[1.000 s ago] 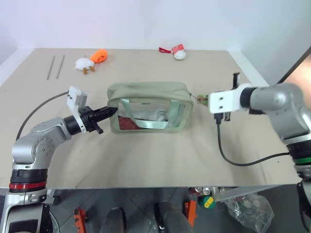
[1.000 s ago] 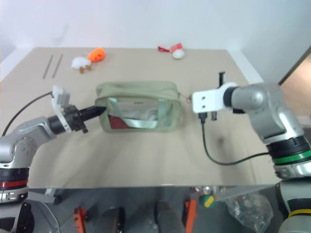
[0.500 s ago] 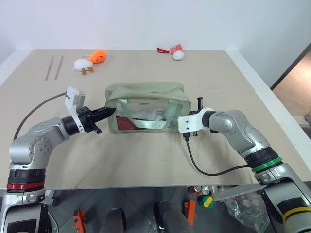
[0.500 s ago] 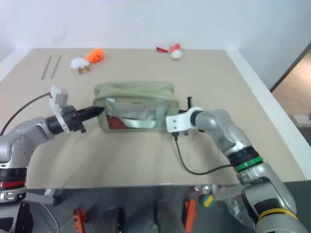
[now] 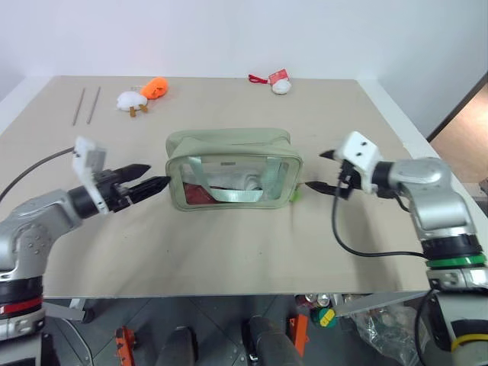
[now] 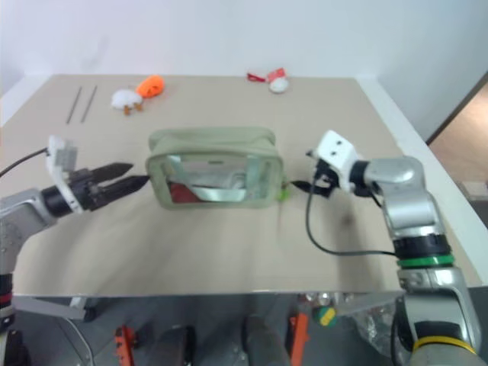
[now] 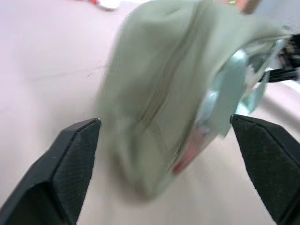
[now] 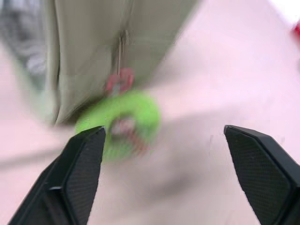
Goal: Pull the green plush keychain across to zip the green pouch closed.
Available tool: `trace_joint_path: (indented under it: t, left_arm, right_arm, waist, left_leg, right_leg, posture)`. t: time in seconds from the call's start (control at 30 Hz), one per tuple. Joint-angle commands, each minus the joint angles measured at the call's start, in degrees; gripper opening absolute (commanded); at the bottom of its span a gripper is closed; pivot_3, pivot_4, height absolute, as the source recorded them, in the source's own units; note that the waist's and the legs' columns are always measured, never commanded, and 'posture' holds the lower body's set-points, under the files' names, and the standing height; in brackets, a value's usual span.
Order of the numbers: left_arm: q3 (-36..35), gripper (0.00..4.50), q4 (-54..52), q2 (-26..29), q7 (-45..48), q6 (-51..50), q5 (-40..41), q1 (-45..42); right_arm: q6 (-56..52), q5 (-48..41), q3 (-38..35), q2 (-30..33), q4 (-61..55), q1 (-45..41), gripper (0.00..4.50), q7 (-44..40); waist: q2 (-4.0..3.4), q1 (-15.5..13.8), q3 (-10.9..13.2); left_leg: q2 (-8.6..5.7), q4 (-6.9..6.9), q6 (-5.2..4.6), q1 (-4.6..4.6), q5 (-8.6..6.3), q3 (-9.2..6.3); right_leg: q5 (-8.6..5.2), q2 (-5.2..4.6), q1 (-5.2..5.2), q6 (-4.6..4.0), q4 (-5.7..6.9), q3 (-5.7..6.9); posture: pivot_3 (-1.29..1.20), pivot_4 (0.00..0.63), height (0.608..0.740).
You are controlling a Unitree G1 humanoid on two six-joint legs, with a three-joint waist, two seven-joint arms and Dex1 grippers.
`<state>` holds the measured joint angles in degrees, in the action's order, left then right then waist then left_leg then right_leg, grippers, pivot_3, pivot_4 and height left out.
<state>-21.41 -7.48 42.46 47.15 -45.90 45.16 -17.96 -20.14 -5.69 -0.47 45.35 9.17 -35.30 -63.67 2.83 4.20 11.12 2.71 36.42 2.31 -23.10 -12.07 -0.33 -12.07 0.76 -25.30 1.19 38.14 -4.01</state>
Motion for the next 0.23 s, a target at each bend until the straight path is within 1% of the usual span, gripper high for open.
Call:
trace_joint_path:
  t: [0.03,0.13,0.23]
  left_arm:
    - [-6.0,4.41,-1.3,2.1,0.2,2.2,-0.4,4.4]
    - [-9.8,4.41,0.2,2.3,-0.8,3.4,-1.8,8.7]
    - [-13.1,4.41,1.0,2.2,-1.4,3.6,-0.5,10.7]
  right_arm:
    - [-3.5,-7.4,-5.8,3.4,-6.3,5.0,4.01,-4.7]
    - [-7.2,-12.1,-10.7,3.7,-9.0,7.6,4.01,-4.2]
    - [-10.4,-15.9,-13.6,3.7,-11.4,8.8,4.01,-2.6]
  waist:
    - [0.00,0.0,0.0]
    - [-0.02,0.1,0.0]
    - [-0.02,0.2,0.0]
  left_leg:
    - [0.00,0.00,-0.01,0.02,-0.01,0.00]
    - [0.00,0.02,-0.02,0.02,-0.01,0.02]
    - [0.01,0.08,-0.01,0.08,0.00,0.07]
  right_leg:
    - [-0.02,0.00,0.01,0.00,0.00,0.00]
    - [-0.01,0.00,0.00,-0.01,0.01,0.00]
    - [0.07,0.01,0.01,-0.03,0.03,-0.03]
  posture:
    - [0.00,0.150,0.740]
    - [0.00,0.150,0.740]
    - [0.00,0.150,0.740]
